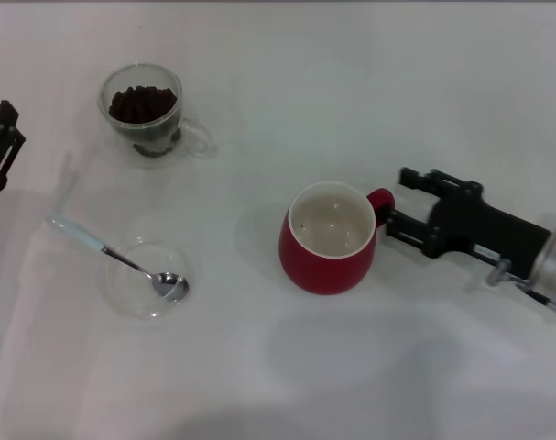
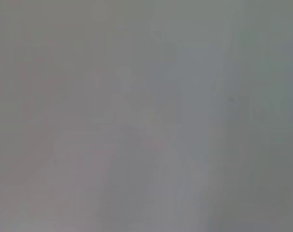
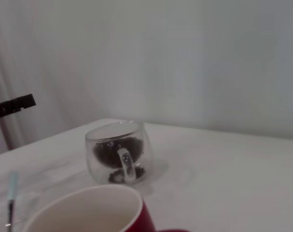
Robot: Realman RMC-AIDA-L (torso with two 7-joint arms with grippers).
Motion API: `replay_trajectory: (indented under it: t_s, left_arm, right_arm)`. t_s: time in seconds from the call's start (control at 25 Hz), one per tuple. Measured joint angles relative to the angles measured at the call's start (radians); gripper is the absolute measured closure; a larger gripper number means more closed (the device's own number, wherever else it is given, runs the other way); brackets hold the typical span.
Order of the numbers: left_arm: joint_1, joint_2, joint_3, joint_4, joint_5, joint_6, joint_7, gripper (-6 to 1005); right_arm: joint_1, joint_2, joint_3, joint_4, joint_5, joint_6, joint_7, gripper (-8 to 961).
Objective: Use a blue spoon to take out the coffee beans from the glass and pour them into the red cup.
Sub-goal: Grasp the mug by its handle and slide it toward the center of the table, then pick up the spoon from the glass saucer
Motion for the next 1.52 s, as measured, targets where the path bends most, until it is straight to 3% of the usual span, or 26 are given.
replay_trajectory:
  t_s: [0.16,0.36,0.52,0.56,0.64,0.76,0.88,1.0,1.16,1.44,1.52]
  left_arm:
    - [-0.001,0.000,-0.006,0.000,-0.010,0.000,-0.002,137]
    - [-0.002,0.000,-0.007,-0.003,-0.013,0.000,-0.017,138]
    - [0.007,0.002,-0.007,-0.007,-0.011,0.000,-0.140,138]
    - [0.020,0.004,-0.002,-0.026,-0.001,0.000,-0.298,137]
    - [0.026,0.005,0.000,-0.054,0.015,0.000,-0.432,137]
    - [0.051,0.005,0.002,-0.138,0.072,0.002,-0.788,138]
    - [0.078,0.004,0.002,-0.177,0.130,0.031,-0.989,138]
    - [0.090,0.011,0.002,-0.214,0.216,0.069,-1.099,138]
    - [0.056,0.025,0.003,-0.326,0.403,0.083,-1.283,137]
    - [-0.004,0.046,0.004,-0.361,0.535,0.082,-1.342,138]
    - [-0.050,0.068,0.004,-0.367,0.639,0.069,-1.411,139]
  right_arm:
    - [0.004,-0.039,-0.004,0.068,-0.043,-0.112,0.109,315]
    - [0.003,-0.066,0.004,0.130,-0.042,-0.189,0.145,254]
    - [-0.015,-0.090,0.021,0.175,0.036,-0.257,0.155,233]
    - [-0.023,-0.090,0.030,0.176,0.067,-0.266,0.149,234]
    - [-0.039,-0.084,0.067,0.177,0.138,-0.282,0.123,237]
    - [-0.056,-0.054,0.155,0.172,0.208,-0.294,0.038,241]
    - [-0.058,-0.028,0.231,0.165,0.224,-0.313,-0.027,245]
    - [-0.043,-0.018,0.269,0.163,0.225,-0.326,-0.048,245]
    - [-0.012,-0.018,0.272,0.162,0.224,-0.325,-0.049,245]
    - [0.016,-0.016,0.267,0.158,0.216,-0.325,-0.049,245]
    - [0.016,-0.015,0.267,0.155,0.216,-0.328,-0.044,246]
